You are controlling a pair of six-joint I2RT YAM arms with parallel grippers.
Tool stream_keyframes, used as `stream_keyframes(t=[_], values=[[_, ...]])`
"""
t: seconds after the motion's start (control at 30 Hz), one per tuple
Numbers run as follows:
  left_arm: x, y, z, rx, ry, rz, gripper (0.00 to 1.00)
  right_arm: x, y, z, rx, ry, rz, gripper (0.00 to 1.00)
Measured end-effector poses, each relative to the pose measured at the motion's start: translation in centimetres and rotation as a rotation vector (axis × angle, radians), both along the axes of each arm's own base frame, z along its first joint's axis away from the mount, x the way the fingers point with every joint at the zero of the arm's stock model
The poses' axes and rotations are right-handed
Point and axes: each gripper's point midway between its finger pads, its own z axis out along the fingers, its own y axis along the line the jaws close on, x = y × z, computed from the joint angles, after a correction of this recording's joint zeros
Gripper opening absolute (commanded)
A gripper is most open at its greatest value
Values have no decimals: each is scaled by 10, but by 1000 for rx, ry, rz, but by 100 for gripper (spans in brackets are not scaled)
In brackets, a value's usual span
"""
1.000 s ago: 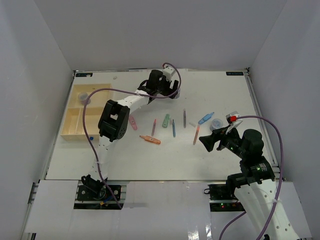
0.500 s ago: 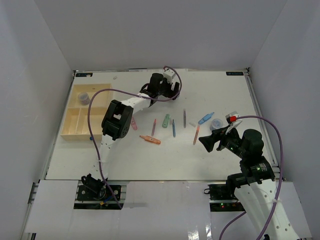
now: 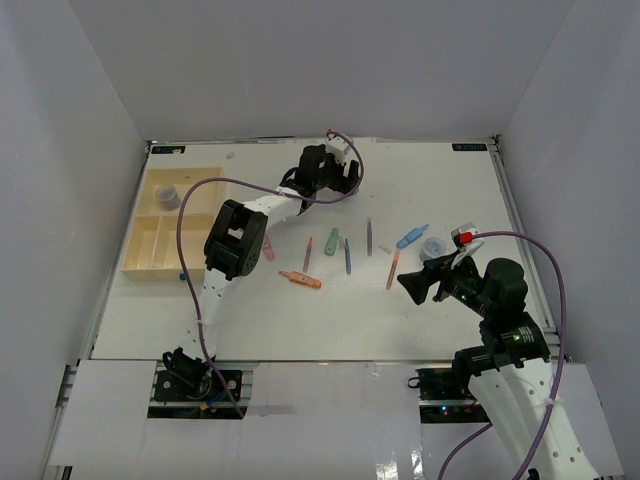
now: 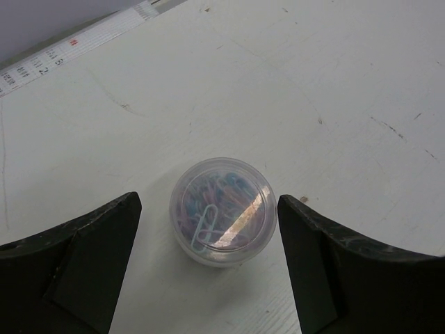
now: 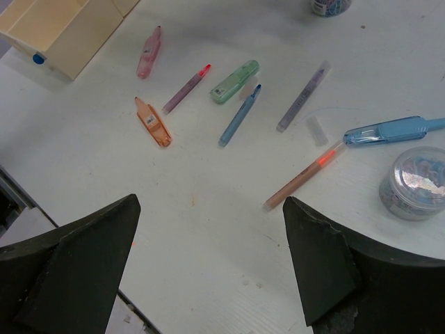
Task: Sort the stationery into containers
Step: Pick up the stationery from the center of the board.
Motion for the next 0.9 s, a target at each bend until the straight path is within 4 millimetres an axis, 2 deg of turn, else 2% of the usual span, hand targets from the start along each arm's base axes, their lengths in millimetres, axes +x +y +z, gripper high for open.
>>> stream_keyframes(t=[0.07,0.23,0.37,0.7,0.9], values=[[0,-1,-3,-7,1,-2,85,0,0,0,0,0,0,90],[-1,-3,-13,-10,20,-12,88,0,0,0,0,0,0,90],[-2,-4,-13,-14,19,-16,88,0,0,0,0,0,0,90],[-1,-5,-11,-25,-5,-19,58,-1,0,0,1,1,4,90],[-10,5,-11,-34,-19,9,54,-1,1,0,1,1,4,90]])
